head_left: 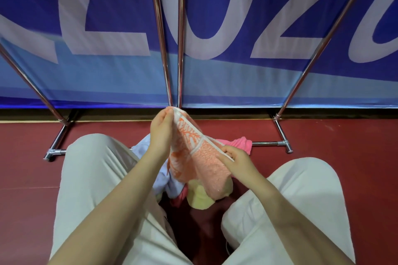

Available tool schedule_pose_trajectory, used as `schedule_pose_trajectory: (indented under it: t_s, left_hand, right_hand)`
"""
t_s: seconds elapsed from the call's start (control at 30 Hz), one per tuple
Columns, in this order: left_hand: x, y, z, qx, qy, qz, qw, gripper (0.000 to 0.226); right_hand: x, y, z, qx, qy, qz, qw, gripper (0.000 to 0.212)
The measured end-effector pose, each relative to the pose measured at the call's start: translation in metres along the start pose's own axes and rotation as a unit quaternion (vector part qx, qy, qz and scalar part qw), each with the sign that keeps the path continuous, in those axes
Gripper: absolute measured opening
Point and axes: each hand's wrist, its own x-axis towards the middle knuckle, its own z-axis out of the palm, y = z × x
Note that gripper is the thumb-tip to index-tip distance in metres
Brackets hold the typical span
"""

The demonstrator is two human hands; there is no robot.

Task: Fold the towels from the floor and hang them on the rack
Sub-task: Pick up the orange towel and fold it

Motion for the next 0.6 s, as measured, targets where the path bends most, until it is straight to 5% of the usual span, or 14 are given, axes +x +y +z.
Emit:
schedule_pose_trajectory:
  t_s: [0.1,0.37,0.53,0.6]
  left_hand:
    - [0.006,0.006,-0.012,0.001,0.022,0.009,1.0,0.026]
    - [0.01,0.031,-0.038,-0.088,0.094,-0.002,0.992,0.021]
    - [0.014,0.02,-0.056,0.079,0.051,0.086,0.992,0.026]
    - [0.015,0.017,-0.063,0.206,0.015,0.184,0.961,0.021]
  right_hand:
    - [0.002,0.01,0.003,-0.033,0.006,0.005,0.999,0.002]
    - [0.007,0.017,0.009,-0.134,0.017,0.01,0.991,0.018]
    - [0.011,0.024,0.013,-0.179,-0.014,0.044,0.983,0.03]
    - [0.013,0.028,0.012,-0.193,-0.016,0.063,0.979,0.033]
